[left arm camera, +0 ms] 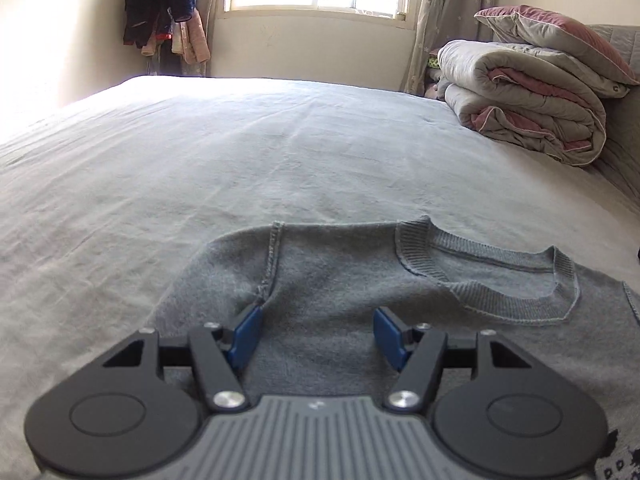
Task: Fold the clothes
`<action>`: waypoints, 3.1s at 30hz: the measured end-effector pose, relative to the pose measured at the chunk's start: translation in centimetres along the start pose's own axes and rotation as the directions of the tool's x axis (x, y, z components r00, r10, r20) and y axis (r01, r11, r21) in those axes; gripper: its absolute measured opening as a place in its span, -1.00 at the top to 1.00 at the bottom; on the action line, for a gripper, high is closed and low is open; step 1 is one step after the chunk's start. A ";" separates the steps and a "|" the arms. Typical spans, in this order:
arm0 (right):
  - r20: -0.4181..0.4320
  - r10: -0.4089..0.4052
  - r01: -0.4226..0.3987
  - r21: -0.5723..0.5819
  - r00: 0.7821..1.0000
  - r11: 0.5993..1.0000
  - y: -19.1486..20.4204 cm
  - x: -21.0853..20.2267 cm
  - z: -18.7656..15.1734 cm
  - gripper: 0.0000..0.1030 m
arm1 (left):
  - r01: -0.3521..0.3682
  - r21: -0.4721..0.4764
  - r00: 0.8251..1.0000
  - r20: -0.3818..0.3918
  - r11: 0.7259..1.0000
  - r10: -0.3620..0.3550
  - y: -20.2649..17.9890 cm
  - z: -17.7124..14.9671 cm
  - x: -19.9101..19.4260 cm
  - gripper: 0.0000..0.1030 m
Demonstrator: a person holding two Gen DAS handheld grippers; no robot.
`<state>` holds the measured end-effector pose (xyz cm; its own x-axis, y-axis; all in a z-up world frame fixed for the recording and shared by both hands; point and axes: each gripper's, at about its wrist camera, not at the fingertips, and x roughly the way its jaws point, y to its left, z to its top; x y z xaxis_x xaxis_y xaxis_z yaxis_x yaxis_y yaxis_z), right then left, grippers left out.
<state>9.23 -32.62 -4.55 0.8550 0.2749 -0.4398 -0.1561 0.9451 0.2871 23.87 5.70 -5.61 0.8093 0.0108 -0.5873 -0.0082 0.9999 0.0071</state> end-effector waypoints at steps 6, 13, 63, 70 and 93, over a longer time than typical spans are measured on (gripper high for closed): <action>-0.046 0.096 -0.104 -0.214 0.994 0.971 5.7 3.8 1.5 0.08 | -0.133 -0.077 0.991 -0.002 0.988 0.133 4.1 1.7 1.3 -0.45; -0.174 0.238 -0.279 -0.277 0.956 0.920 11.6 8.7 2.6 0.08 | -0.070 -0.293 0.997 -0.050 0.953 0.058 11.1 0.1 -3.8 -0.45; -0.060 0.515 -0.376 0.612 0.855 0.695 8.3 15.1 1.2 0.05 | 0.390 -0.298 0.897 -0.091 0.871 -0.432 3.6 -2.6 -6.5 -0.02; -0.062 0.506 -0.366 0.615 0.860 0.699 7.9 15.3 1.1 0.06 | 0.322 -0.331 0.936 -0.031 0.887 -0.352 2.9 -3.0 -4.2 0.28; -0.065 0.496 -0.362 0.603 0.866 0.711 7.8 15.3 0.8 0.08 | -0.190 -0.119 0.982 -0.040 0.974 0.187 14.8 2.8 -4.5 0.96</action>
<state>21.48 -21.21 -8.31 0.6303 0.7185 -0.2941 -0.1223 0.4659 0.8763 21.79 20.45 -0.62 0.7695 0.1975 -0.6074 -0.2318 0.9725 0.0226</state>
